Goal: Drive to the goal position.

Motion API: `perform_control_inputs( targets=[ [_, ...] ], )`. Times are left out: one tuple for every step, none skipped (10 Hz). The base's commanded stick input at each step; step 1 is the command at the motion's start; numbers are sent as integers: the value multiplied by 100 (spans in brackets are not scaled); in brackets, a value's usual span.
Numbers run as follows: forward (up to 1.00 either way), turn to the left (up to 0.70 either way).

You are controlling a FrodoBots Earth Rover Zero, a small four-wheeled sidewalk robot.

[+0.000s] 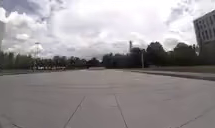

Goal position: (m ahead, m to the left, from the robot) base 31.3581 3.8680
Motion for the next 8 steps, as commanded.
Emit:
perform_control_inputs(
  targets=[
    [100, 1],
    [100, 1],
    [100, 1],
    [100, 1],
    [100, 1],
    [100, 1],
    [100, 1],
    [100, 1]
  ],
)
